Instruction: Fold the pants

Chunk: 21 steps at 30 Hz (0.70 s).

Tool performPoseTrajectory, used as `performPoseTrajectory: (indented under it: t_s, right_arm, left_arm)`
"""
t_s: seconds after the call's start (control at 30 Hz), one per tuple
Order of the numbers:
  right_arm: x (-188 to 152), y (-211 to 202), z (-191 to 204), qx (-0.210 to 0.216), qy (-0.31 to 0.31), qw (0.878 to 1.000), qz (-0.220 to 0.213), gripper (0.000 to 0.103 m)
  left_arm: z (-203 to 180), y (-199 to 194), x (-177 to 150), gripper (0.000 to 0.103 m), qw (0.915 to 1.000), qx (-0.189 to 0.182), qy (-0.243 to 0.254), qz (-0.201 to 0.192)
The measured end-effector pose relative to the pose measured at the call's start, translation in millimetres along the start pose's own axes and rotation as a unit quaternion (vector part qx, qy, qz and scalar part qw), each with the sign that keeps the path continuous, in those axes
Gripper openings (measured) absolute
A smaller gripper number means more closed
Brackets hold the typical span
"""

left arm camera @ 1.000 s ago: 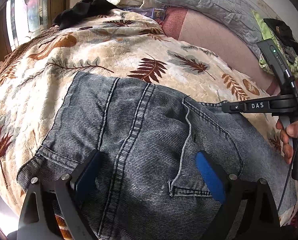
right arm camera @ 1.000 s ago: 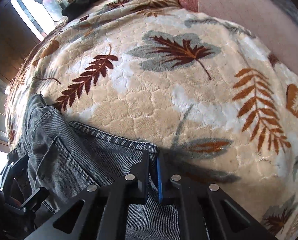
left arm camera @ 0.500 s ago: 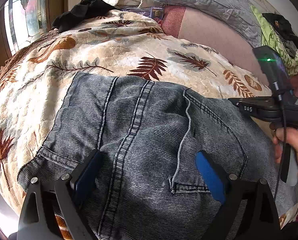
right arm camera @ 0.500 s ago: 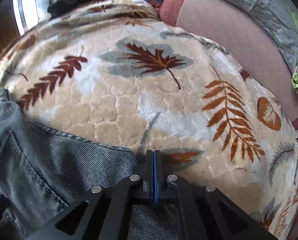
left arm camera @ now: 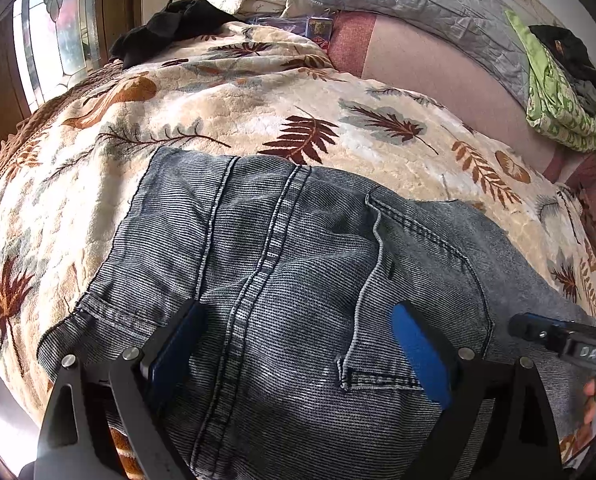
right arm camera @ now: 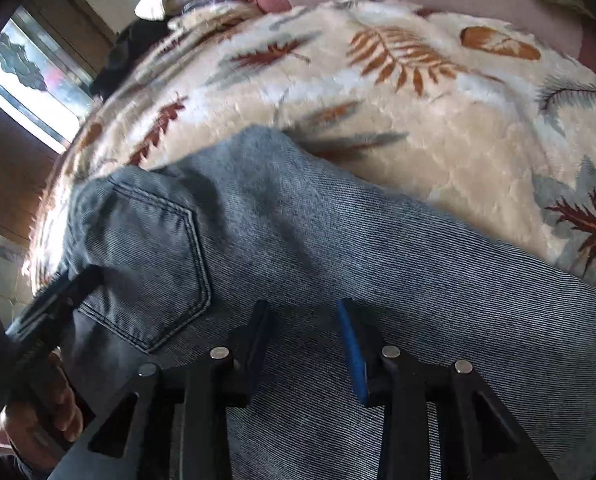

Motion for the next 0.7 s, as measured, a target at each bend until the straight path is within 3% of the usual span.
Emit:
performPoseTrajectory:
  t_s: [0.1, 0.17, 0.2, 0.33, 0.53, 0.6, 0.7]
  right_arm:
    - [-7, -53, -2, 0.012, 0.035, 0.997, -0.07, 0.046]
    - [-27, -96, -9, -0.005, 0.058, 0.99, -0.128, 0.079]
    - [-42, -116, -14, -0.004, 0.075, 0.984, -0.159, 0.083]
    - [-121, -173, -65, 0.027, 0.181, 0.954, -0.237, 0.083]
    - [-255, -207, -184, 0.05, 0.407, 0.869, -0.278, 0.084]
    - [-272, -206, -203, 0.073, 0.43, 0.857, -0.275, 0.084]
    - [-271, -194, -217, 0.093, 0.437, 0.855, -0.264, 0.084]
  left_arm:
    - [-1, -4, 0, 0.095, 0.9999, 0.0, -0.003, -0.013]
    - [0, -9, 1, 0.095, 0.9996, 0.002, -0.011, -0.024]
    - [0, -13, 2, 0.095, 0.9992, 0.002, -0.016, -0.036]
    - [-12, -32, -1, 0.095, 0.9957, 0.014, 0.014, -0.091]
    - [-50, -47, -20, 0.095, 0.9938, -0.01, 0.063, -0.091]
    - [-66, -51, -29, 0.095, 0.9933, -0.022, 0.075, -0.084]
    - [-86, -57, -43, 0.095, 0.9925, -0.039, 0.09, -0.072]
Point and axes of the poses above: each gripper's, at about its wrist camera, not at the fingertips, and y roughly the way its jaws point, z to its left, x to its top, the point moved 5 cm from there along y, roughly the way its jaws point, and after that the axes turned 13 degrees about -y, right-handed, at the moved point
